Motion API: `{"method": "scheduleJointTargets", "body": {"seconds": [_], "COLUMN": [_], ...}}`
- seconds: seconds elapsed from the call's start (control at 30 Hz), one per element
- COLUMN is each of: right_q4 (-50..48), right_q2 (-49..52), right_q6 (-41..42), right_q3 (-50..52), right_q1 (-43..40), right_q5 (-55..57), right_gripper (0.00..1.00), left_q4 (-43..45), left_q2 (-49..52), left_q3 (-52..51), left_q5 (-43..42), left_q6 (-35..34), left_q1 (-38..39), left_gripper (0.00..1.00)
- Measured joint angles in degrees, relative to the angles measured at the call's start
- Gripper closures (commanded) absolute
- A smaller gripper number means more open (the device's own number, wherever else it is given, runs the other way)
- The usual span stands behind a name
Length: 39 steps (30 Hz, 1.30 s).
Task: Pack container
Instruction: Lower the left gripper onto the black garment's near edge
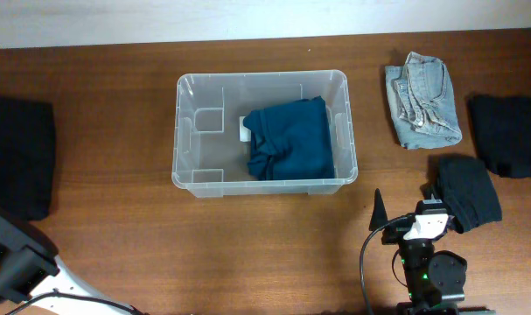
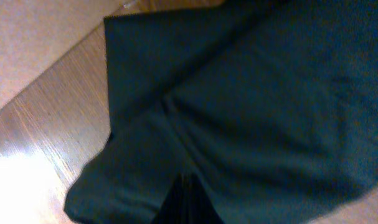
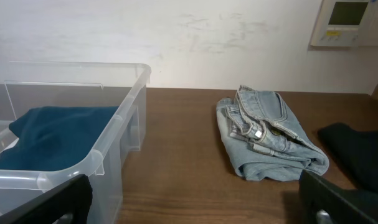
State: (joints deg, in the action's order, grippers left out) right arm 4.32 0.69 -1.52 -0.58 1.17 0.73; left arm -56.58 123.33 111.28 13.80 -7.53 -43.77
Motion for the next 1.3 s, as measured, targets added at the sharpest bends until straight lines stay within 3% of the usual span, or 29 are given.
{"method": "scheduleJointTargets", "body": {"seconds": [0.57,1.3], "right_q4": [0.0,0.0], "right_q2": [0.0,0.0], "right_q6": [-0.04,-0.02], "right_q3": [0.0,0.0], "right_q1": [0.0,0.0], "right_q5": [-0.02,0.0], "right_gripper": [0.02,0.01], "left_q4": [14.88,19.58], "left_q2": [0.0,-0.72], "left_q3": [-12.26,-24.24], "left_q5": [-4.2,-11.17], "left_q6": [6.14,6.27], "left_q1": [-0.28,-0.28], "left_gripper": [0.99,0.99]}}
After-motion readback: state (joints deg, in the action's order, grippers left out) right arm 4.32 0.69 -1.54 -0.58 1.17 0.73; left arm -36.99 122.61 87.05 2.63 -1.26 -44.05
